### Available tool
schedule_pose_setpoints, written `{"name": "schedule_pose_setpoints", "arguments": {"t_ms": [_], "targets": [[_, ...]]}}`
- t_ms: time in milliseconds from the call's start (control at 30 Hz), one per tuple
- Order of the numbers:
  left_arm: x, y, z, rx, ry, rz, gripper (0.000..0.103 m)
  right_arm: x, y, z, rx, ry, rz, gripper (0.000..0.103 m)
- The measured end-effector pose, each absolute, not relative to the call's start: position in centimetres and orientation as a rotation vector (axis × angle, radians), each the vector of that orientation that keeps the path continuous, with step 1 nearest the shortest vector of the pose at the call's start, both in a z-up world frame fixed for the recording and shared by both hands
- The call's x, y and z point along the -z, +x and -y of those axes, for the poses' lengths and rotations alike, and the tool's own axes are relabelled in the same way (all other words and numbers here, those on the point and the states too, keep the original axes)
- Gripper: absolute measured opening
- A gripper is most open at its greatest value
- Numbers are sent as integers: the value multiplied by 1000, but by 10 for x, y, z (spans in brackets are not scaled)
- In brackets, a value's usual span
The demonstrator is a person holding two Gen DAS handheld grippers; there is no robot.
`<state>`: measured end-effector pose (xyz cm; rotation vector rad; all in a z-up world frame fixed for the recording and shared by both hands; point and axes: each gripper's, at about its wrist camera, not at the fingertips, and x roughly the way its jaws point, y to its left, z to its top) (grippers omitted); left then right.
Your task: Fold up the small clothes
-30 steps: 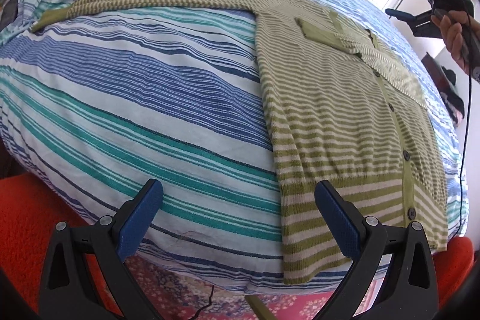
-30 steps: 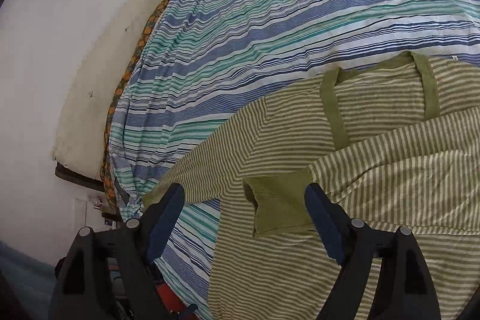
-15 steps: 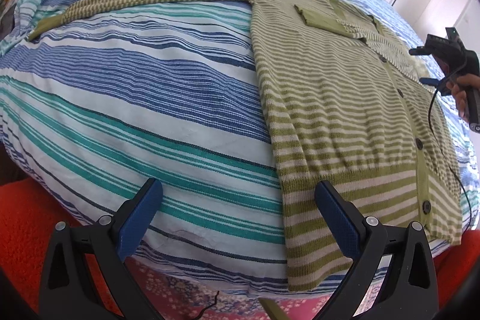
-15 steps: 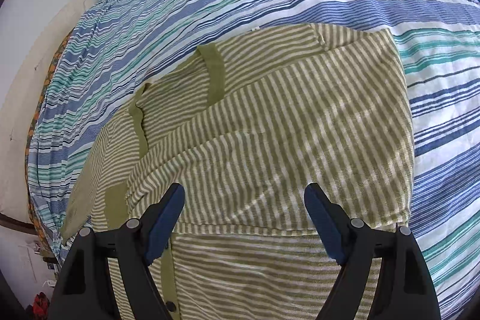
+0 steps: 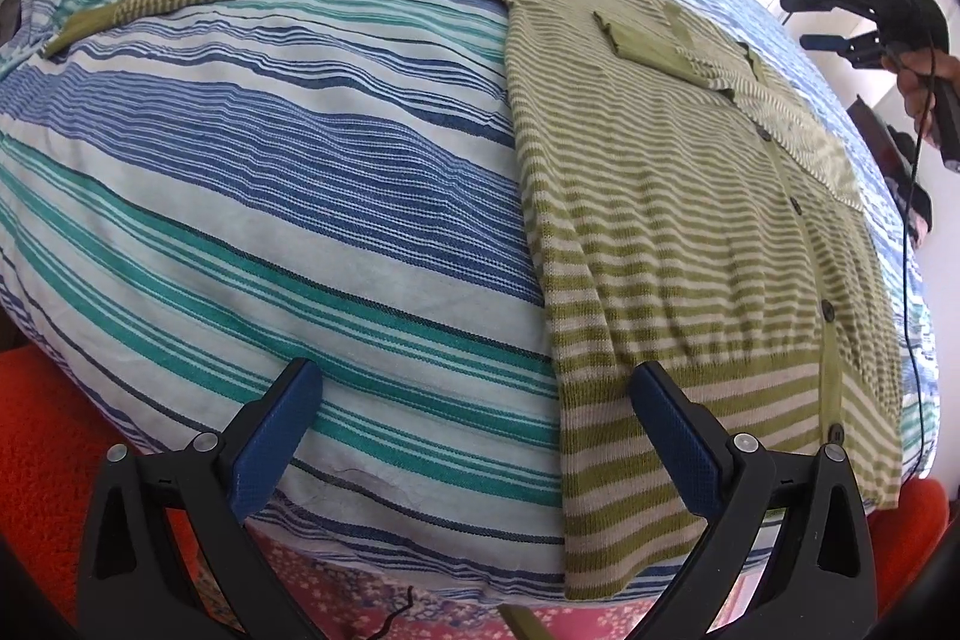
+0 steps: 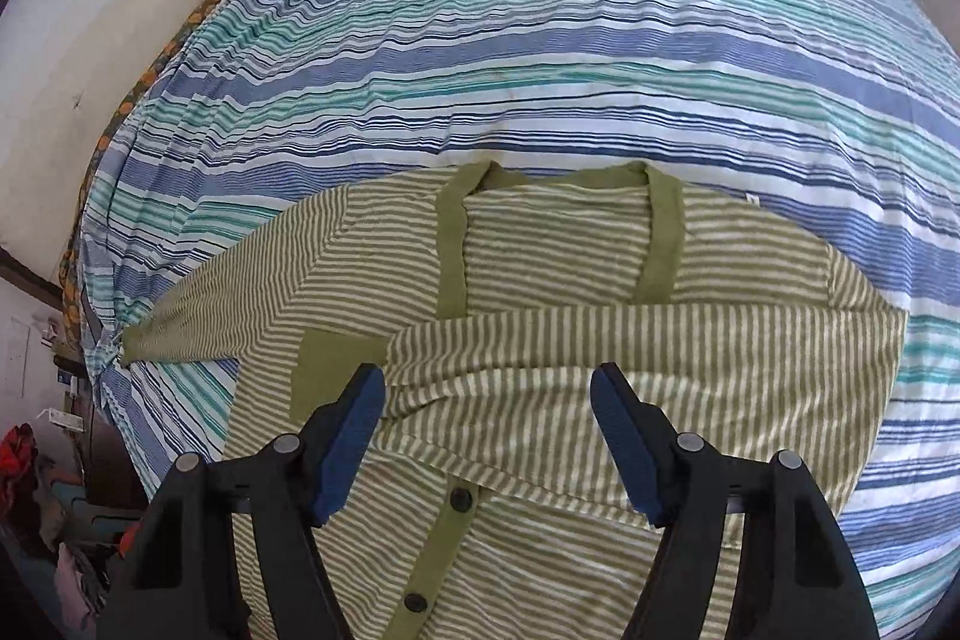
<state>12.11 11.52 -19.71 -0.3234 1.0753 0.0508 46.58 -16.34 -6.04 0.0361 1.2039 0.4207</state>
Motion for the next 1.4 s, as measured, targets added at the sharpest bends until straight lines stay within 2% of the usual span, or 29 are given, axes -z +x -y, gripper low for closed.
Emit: {"name": "schedule_pose_setpoints", "arguments": {"t_ms": [67,233,433,467,500,533,767,900,933,967,1167,1300,1400], "targets": [[198,123,-116,-51,-329,-1080,102,67,482,127,-454,-87,-1229,48],[198,123,-118,-47,-346,-1083,102,128,487,51,-509,-495,-1322,43],[200,124,-118,-36,-342,-1091,102,176,472,11,-612,-731,-1328,42],[200,124,-119,-36,-344,-1092,102,182,471,9,-622,-738,-1348,36],[200,125,-119,-35,-348,-1094,102,184,468,6,-647,-747,-1357,10],[200,126,-119,-35,-352,-1094,102,183,464,2,-645,-793,-1329,3],[202,130,-119,-42,-348,-1097,102,146,463,-2,-577,-740,-1180,3],[202,130,-118,-43,-339,-1096,102,160,466,-3,-538,-674,-1218,7],[202,129,-117,-43,-339,-1096,102,161,469,2,-531,-629,-1258,15],[202,129,-117,-42,-338,-1096,102,159,471,7,-525,-579,-1277,18],[201,129,-117,-46,-341,-1096,102,116,452,51,-655,-29,-1251,19],[201,129,-118,-45,-345,-1095,102,135,437,39,-601,-42,-1242,19],[200,127,-119,-38,-350,-1092,102,179,429,29,-537,78,-1401,23]]}}
